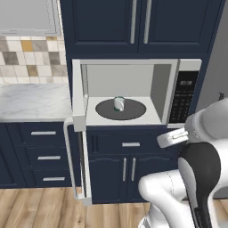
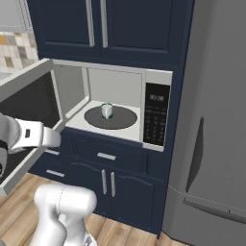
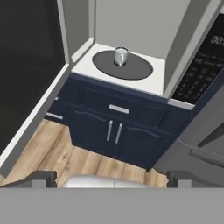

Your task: Pick the mug from the counter and place it inside the microwave. Then close the microwave.

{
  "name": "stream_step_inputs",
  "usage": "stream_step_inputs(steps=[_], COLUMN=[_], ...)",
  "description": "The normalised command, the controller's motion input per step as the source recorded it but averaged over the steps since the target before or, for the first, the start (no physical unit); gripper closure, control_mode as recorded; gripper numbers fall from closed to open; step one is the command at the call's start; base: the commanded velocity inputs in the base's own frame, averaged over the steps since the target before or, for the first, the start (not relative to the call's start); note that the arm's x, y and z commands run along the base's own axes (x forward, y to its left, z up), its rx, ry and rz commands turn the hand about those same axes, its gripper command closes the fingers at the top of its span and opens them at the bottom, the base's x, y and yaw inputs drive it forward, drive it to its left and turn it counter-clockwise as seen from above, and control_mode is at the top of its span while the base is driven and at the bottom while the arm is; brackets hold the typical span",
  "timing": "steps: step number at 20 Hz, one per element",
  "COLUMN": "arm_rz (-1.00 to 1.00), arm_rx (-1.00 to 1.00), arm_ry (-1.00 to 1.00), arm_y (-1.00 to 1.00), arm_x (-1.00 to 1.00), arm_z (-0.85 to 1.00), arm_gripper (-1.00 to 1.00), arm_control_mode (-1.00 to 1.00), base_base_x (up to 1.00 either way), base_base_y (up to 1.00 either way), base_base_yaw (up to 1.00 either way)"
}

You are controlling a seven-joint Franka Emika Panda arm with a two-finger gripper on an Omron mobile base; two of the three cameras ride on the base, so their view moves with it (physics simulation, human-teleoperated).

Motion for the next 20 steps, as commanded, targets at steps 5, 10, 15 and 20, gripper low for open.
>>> stream_step_inputs(steps=[5, 10, 15, 20], arm_rz=[0.0, 0.0, -0.05, -0.12], arm_rx=[-0.01, -0.01, 0.0, -0.05], arm_ry=[-0.04, -0.14, -0.26, -0.26], arm_y=[0.21, 0.4, 0.06, 0.33], arm_x=[-0.62, -0.75, -0.87, -0.28], arm_z=[0.58, 0.44, 0.14, 0.25], arm_gripper=[-1.0, -1.0, -1.0, -1.0], arm_control_mode=[-1.0, -1.0, -1.0, -1.0], base_base_x=[0.0, 0.0, 0.0, 0.0], base_base_y=[0.0, 0.0, 0.0, 0.0], base_base_yaw=[0.0, 0.0, 0.0, 0.0])
